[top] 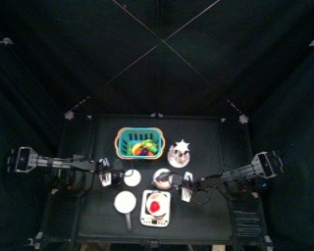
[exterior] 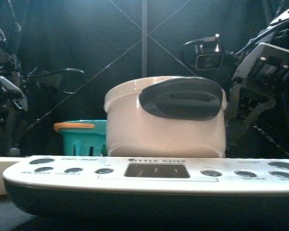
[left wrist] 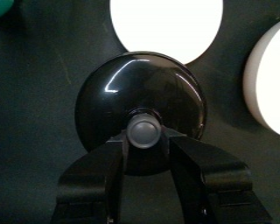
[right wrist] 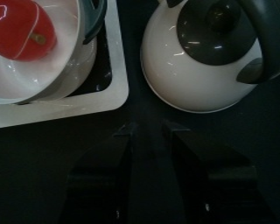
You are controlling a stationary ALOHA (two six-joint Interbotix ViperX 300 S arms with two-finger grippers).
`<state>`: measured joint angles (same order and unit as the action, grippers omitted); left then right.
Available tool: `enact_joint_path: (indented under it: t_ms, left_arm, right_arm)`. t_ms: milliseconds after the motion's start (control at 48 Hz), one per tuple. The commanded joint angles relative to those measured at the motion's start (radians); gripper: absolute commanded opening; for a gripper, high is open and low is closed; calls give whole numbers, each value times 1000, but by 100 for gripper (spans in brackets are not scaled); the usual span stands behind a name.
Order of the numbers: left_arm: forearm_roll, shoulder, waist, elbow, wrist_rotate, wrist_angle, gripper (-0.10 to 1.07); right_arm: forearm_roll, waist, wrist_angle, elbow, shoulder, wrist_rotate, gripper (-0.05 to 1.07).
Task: Grab pot lid
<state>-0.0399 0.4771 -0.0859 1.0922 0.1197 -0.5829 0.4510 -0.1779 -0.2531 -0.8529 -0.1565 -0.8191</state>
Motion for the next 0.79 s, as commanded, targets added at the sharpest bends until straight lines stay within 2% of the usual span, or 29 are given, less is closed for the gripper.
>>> enact_joint_path:
  t_ms: [0,208,417,771]
  left_arm:
    - [-15,43,12,-21,0,3,72]
    - [-38,117,54,-25,-3,26,72]
    - [-35,118,124,-41,-3,129,72]
    - [-38,115,129,-49,-2,137,72]
  right_arm:
    - [0,2,5,8,-11,3,71]
    - [3,3,5,9,-12,5,71]
    - [3,11,5,11,-11,6,71]
    - [-2,11,2,12,-12,6,71]
